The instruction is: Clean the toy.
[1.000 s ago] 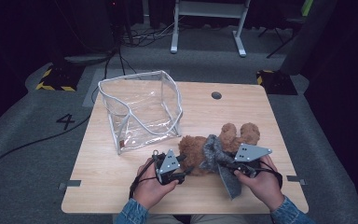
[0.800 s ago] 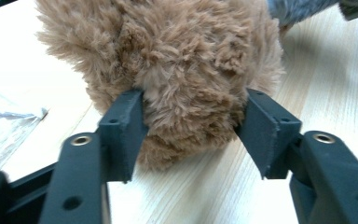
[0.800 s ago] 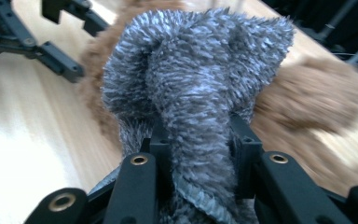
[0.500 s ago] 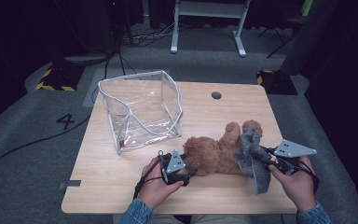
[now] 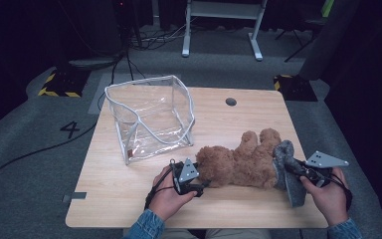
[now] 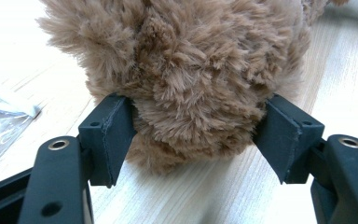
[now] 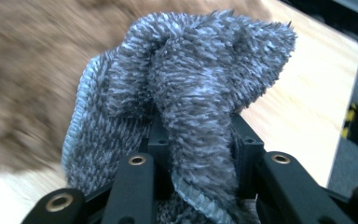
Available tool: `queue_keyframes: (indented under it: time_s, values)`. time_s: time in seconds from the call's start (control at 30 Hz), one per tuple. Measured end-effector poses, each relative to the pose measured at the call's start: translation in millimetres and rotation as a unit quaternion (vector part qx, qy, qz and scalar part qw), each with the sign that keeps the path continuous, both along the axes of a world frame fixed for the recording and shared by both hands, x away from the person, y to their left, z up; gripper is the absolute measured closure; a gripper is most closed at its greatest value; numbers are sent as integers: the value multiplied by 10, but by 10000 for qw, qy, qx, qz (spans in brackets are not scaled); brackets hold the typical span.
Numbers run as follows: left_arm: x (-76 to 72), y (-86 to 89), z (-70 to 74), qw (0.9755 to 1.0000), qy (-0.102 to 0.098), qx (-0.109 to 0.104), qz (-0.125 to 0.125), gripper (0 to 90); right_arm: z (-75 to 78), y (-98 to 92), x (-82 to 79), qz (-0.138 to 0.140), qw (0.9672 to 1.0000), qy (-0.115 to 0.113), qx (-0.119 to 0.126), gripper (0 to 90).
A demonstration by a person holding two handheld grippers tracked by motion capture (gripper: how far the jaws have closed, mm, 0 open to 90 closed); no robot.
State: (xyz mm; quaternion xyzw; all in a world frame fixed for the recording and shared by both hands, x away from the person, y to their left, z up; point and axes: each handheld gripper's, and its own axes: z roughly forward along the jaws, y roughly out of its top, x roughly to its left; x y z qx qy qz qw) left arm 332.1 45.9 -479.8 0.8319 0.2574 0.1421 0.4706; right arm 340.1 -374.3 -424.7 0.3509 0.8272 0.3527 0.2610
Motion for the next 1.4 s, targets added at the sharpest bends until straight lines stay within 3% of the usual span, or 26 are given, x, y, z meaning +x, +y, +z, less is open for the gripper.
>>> queue_keyframes:
  time_s: [0.13,0.27,0.3,0.43,0.53,0.67,0.77,0.9,0.97,1.07,1.17,1.33,1.4]
  values:
    - [7,13,0,10000,42,-19,-10,314,-167,-107,36,-227,9996,194,-21,636]
    - [11,19,2,10000,50,-21,4,313,-290,-164,60,-414,9981,419,-167,420]
    - [11,20,3,10000,43,-17,13,314,-301,-159,52,-418,9981,448,-88,415]
    - [8,17,2,10000,55,-11,-12,314,-231,-98,-59,-216,9991,343,-99,373]
    - [6,16,3,10000,31,-1,-18,313,-168,17,-145,199,9992,354,17,375]
    - [4,11,-1,10000,43,-12,-9,313,-171,180,-178,674,9968,435,62,430]
    - [10,10,-3,10000,28,12,-21,316,-225,261,-144,866,9951,468,59,471]
    - [21,0,-12,10000,49,20,-18,338,-230,331,-102,1126,9928,405,23,636]
    - [28,-3,-12,10000,-53,22,-61,402,-216,376,-91,1189,9922,366,-25,718]
    - [11,34,31,9994,-184,264,-107,607,-166,435,-79,1313,9910,217,-133,793]
    - [-6,94,107,9988,-197,443,-66,726,-82,504,-92,1387,9902,142,-13,815]
    - [-65,202,220,9988,-8,491,-65,782,157,577,-123,1554,9875,75,258,829]
    - [-98,256,254,9982,116,584,-69,788,259,629,-158,1637,9845,208,593,830]
